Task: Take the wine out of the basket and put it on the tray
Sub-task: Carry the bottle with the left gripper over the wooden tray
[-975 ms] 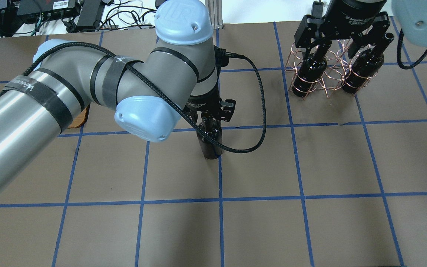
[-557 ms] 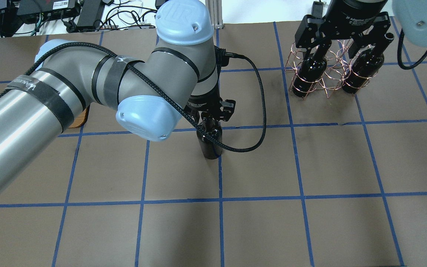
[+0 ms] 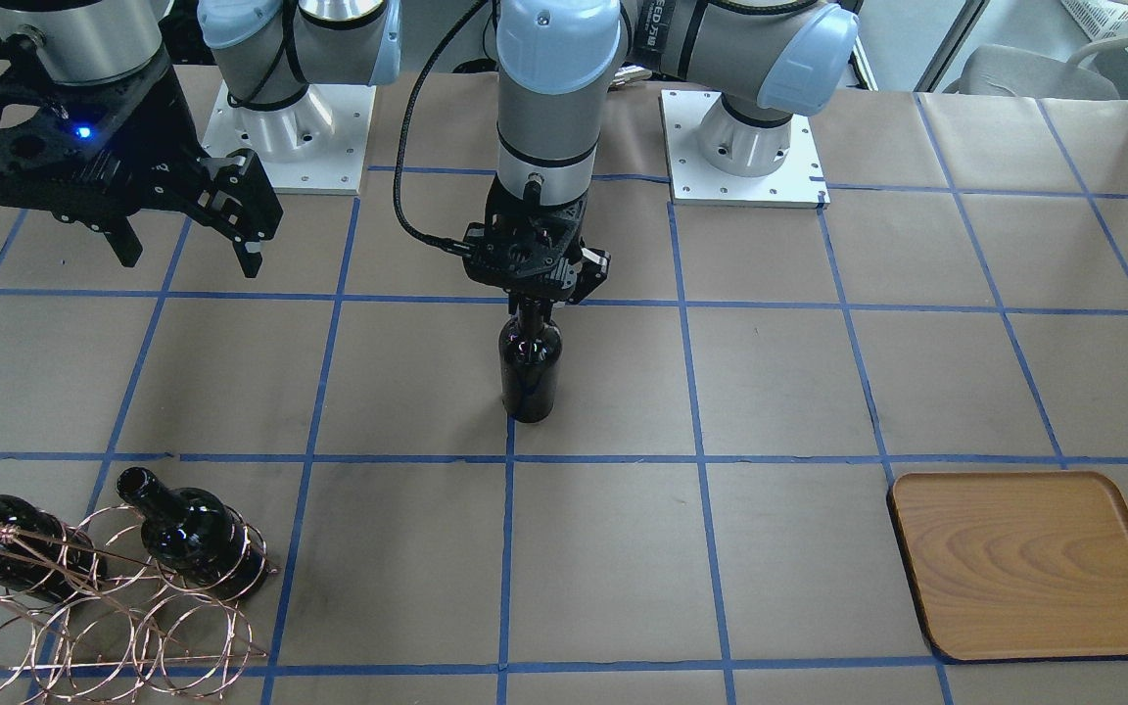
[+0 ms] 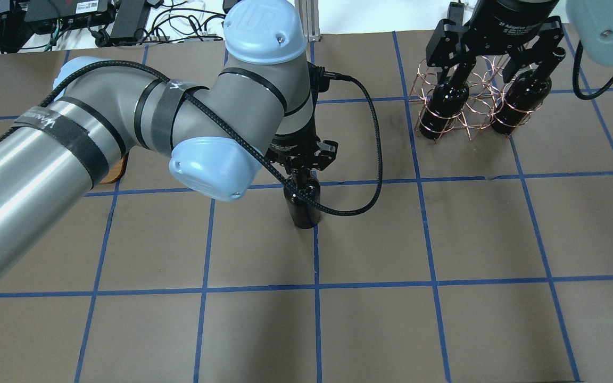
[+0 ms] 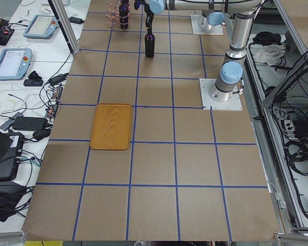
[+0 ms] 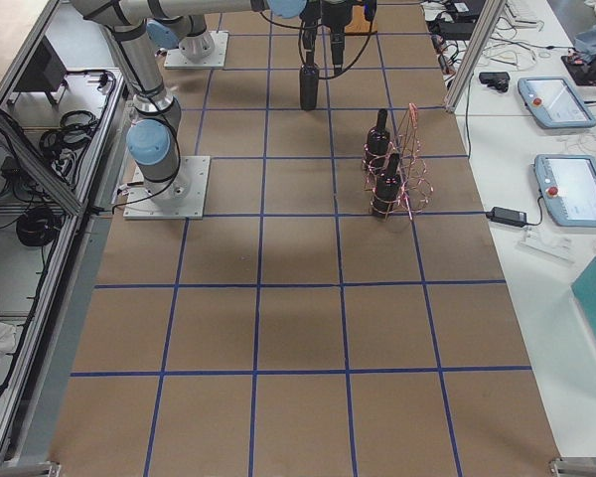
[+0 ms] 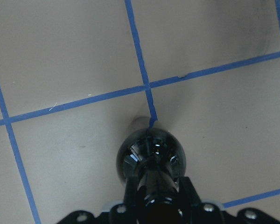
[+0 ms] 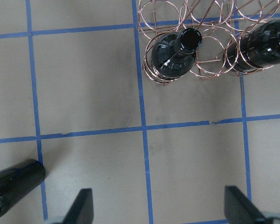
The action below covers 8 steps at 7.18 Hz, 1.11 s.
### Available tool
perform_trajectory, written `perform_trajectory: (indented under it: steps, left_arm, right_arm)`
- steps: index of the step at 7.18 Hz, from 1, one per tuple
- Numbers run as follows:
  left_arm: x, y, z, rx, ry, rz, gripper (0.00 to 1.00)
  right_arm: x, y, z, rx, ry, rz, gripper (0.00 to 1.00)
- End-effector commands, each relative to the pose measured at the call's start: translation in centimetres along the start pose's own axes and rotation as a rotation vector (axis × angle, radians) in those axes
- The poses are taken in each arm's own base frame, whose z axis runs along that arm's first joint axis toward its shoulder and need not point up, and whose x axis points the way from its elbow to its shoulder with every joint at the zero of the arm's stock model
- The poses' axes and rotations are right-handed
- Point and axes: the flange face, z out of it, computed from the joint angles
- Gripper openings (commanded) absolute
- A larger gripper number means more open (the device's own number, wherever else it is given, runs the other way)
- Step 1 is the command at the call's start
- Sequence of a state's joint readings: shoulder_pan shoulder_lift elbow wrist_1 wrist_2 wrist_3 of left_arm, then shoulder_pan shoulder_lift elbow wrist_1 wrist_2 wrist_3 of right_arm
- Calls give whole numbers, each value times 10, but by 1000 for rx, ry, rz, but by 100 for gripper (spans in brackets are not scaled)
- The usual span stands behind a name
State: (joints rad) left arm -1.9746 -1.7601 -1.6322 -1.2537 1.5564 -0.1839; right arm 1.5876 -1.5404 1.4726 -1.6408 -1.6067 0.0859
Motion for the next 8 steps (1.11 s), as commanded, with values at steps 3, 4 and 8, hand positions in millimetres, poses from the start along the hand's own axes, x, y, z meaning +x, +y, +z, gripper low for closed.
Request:
perform_trajectory:
  steps: [3,4,8]
  left_arm:
    - [-114,-45,-65,28,-16,-26,0]
    - [-165,-57,-87,27,-24,-24,0]
    - [-404,-52,-106,28,-56,-6,0]
  right_arm:
    - [1,0,2,-6,2,1,100]
    - [0,-2,4,-10,-6,0,100]
    - [1,1,-1,0,-2,3,100]
